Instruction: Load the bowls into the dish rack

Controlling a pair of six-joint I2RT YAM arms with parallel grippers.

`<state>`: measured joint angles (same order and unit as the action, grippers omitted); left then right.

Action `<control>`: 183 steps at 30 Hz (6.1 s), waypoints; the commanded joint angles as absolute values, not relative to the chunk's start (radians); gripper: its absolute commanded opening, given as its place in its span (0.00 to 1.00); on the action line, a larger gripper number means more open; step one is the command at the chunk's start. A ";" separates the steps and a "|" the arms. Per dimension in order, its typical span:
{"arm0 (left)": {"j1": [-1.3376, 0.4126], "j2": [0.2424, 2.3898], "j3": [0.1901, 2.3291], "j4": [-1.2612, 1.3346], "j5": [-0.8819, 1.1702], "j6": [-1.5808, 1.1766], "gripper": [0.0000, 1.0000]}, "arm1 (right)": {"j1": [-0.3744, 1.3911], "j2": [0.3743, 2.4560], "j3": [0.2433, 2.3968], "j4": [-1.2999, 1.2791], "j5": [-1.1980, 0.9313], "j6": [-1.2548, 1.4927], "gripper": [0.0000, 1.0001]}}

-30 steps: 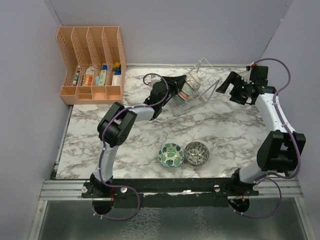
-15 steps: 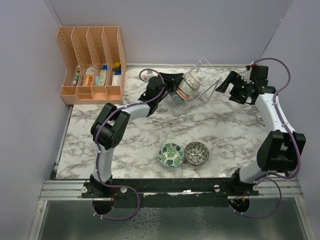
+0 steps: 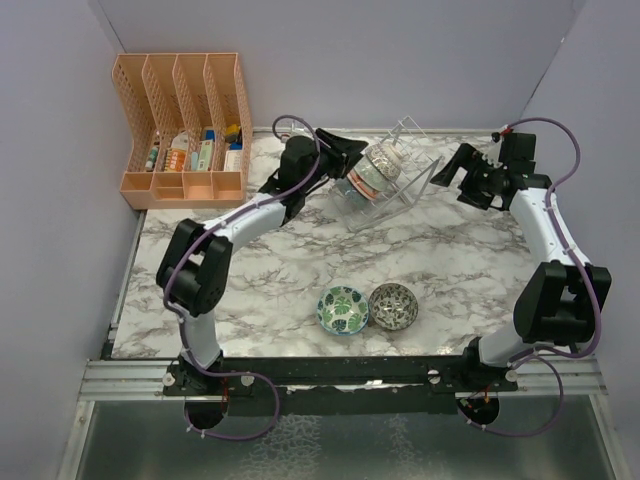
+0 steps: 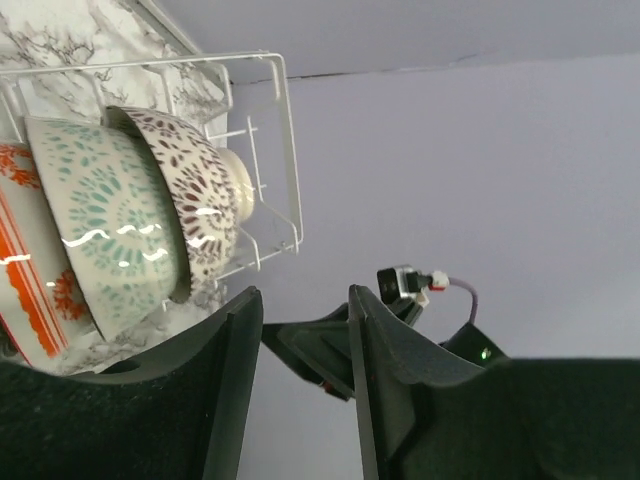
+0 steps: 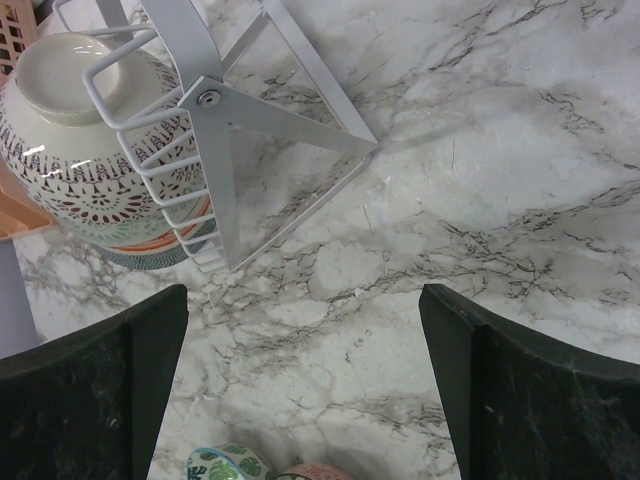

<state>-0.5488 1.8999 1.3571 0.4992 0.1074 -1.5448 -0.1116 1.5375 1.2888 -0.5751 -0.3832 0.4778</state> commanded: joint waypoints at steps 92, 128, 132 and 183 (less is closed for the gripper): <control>-0.790 1.827 1.796 0.257 0.482 -0.948 0.00 | -0.159 1.529 1.384 -0.528 -0.383 0.514 1.00; -0.638 2.190 1.789 0.911 -0.089 -1.639 0.00 | -0.167 1.625 1.401 -0.522 -0.458 0.506 1.00; -0.640 2.225 1.817 0.932 -0.064 -1.648 0.00 | -0.167 1.627 1.394 -0.516 -0.455 0.505 1.00; -0.662 2.266 1.682 0.941 -0.024 -1.683 0.04 | -0.168 1.631 1.350 -0.484 -0.478 0.500 1.00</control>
